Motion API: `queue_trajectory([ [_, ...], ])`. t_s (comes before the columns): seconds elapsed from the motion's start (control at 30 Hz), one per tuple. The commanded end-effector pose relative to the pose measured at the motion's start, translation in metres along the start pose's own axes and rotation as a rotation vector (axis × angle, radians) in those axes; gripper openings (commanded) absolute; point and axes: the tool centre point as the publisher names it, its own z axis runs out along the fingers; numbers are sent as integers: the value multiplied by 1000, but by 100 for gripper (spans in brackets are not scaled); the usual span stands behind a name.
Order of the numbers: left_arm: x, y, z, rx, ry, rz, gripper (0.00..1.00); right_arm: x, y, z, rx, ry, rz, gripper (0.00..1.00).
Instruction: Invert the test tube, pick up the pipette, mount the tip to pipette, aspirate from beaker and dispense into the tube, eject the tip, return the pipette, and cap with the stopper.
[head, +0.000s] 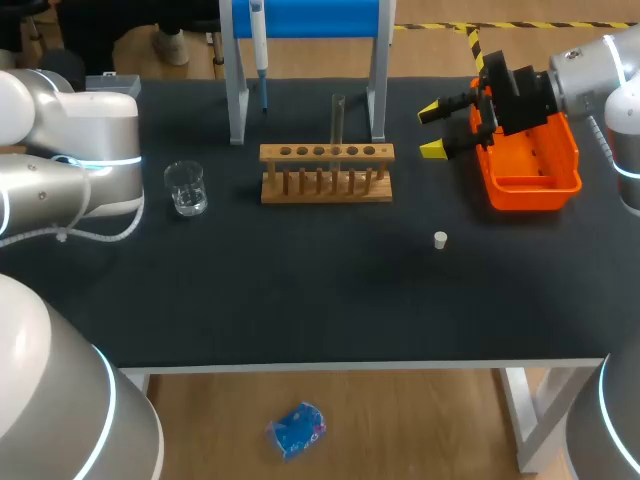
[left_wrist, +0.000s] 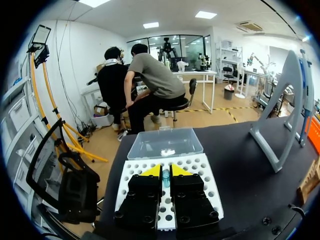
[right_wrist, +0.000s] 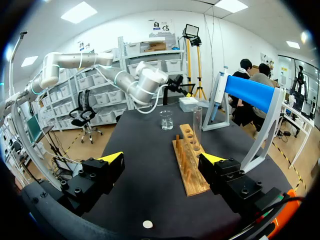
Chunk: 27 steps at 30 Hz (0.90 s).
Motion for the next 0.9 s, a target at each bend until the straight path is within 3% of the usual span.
queue_trajectory([
  [0.03, -2, -2, -4, 10, 1, 0, 0, 0, 0, 0, 2, 0, 0, 100],
  [0.63, -6, -17, -20, 51, -6, 9, 0, 0, 0, 0, 2, 0, 0, 100],
  [0.9, -6, -40, -42, 113, -9, 31, 0, 0, 0, 0, 2, 0, 0, 100],
])
